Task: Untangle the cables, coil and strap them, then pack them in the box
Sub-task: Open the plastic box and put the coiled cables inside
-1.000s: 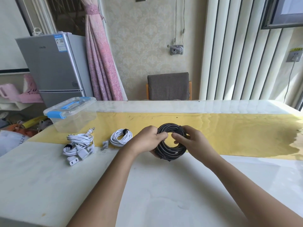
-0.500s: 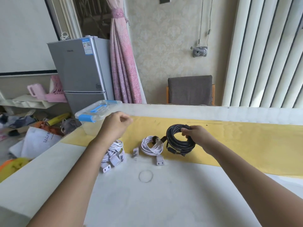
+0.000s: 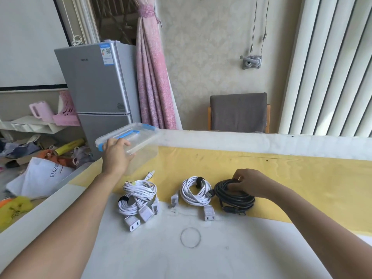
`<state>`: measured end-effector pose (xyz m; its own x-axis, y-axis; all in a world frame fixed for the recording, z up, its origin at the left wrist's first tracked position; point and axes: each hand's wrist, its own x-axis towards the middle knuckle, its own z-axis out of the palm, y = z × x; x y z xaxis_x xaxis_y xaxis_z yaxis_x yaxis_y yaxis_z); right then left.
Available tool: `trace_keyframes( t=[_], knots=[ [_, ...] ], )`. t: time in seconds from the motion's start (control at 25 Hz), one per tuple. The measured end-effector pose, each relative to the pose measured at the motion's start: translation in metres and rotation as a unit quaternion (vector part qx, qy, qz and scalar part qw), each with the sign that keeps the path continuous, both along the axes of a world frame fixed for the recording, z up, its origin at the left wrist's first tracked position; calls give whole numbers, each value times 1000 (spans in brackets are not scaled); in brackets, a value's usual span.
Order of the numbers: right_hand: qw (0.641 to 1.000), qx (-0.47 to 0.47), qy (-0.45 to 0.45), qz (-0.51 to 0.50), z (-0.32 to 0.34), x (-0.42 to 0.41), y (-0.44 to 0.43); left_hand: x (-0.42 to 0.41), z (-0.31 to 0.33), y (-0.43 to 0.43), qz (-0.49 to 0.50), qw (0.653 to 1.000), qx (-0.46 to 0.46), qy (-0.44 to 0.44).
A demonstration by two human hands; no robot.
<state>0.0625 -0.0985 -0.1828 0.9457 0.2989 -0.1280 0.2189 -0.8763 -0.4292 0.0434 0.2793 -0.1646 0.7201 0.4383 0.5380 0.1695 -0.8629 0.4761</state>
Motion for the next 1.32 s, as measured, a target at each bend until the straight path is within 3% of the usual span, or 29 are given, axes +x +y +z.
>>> trace_keyframes(
  t=[0.12,0.28,0.44,0.52,0.6,0.72,0.84,1.0,1.12,1.2,1.32],
  knots=[
    [1000,-4,17,9,2,0,-3,2,1,-20,-85,994,-29,-55],
    [999,3,31,17,11,-6,-11,6,15,-61,-115,979,-102,-130],
    [991,129,26,-33,23,-15,-33,10,31,-111,-185,963,-107,-166],
    [959,264,-24,-102,35,-19,-49,10,37,-142,-241,950,-97,-174],
    [905,384,-69,-170,49,-24,-67,9,38,-176,-302,933,-81,-179],
    [875,425,-110,-202,68,-32,-93,4,33,-228,-373,908,-74,-175],
    [898,359,-146,-210,76,-37,-117,-8,22,-275,-416,890,-106,-154],
    [949,130,-180,-224,79,-42,-146,-32,10,-314,-438,878,-126,-147],
    [964,45,-106,-241,84,-56,-164,-58,-1,-329,-458,866,-139,-145],
    [967,-38,-107,-229,82,-67,-173,-71,-10,-334,-465,867,-134,-121],
    [965,-86,-136,-209,73,-88,-170,-84,-25,-333,-450,881,-100,-109]
  ],
)
